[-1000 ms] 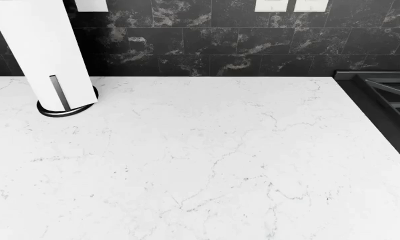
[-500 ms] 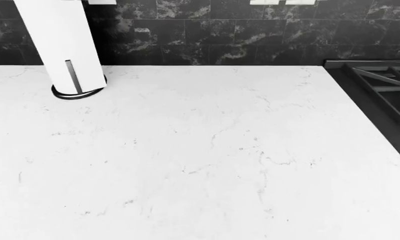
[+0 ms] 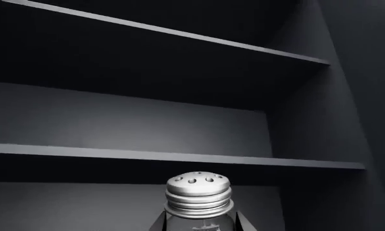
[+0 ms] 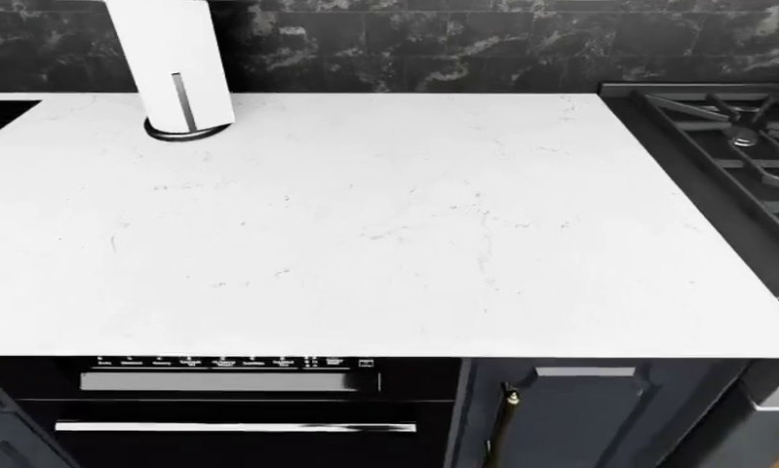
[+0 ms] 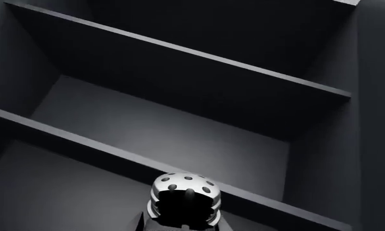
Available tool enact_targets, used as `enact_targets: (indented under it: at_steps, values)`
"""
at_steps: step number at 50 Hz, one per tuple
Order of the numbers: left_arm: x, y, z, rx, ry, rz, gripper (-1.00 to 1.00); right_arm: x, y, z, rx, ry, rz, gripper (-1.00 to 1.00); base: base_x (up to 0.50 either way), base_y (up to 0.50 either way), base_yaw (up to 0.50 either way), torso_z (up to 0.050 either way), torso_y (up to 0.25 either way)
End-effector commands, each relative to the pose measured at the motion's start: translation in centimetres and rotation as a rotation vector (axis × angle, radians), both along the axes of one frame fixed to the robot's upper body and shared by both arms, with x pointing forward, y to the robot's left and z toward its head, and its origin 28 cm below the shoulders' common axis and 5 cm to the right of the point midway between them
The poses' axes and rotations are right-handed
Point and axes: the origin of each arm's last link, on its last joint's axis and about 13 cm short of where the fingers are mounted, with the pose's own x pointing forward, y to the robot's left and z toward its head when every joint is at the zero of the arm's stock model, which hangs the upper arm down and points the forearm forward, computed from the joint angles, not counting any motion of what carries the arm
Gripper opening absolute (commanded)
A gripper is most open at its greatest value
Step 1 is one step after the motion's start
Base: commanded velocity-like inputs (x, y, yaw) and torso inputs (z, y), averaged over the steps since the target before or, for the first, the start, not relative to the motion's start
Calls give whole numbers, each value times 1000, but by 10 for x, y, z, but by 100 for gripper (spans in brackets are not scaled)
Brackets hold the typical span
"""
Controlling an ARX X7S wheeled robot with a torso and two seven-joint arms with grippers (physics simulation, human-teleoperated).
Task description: Pick and place the shaker into the drawer. Then close the cabinet.
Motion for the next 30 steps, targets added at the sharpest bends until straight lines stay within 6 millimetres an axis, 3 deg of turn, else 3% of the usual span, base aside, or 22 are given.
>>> enact_targets:
  at_steps: [1, 6, 9, 14, 23, 26, 30]
  values:
    - [1, -1, -1, -8, 7, -8, -100, 1, 0, 0, -9, 8, 4, -100, -500, -2, 0, 0, 0]
    - [4, -1, -3, -6, 12, -10, -100, 2, 1, -1, -3, 17, 20, -100, -379, 37, 0, 0, 0]
    - [9, 0, -23, -5, 46, -15, -100, 8, 5, -5, -34, 39, 36, -100, 0, 0, 0, 0, 0]
    - [10, 6, -96, 20, 133, -21, -100, 11, 12, -56, -66, 103, 53, -100, 0, 0, 0, 0, 0]
    - [-6, 26, -224, -1, 273, 29, -100, 9, 5, -162, -20, 226, 48, -100, 0, 0, 0, 0, 0]
    - [-13, 31, -254, -2, 317, 46, -100, 8, 6, -191, 6, 263, 51, -100, 0, 0, 0, 0, 0]
    - [-20, 35, -278, 4, 353, 61, -100, 4, 6, -219, 36, 299, 53, -100, 0, 0, 0, 0, 0]
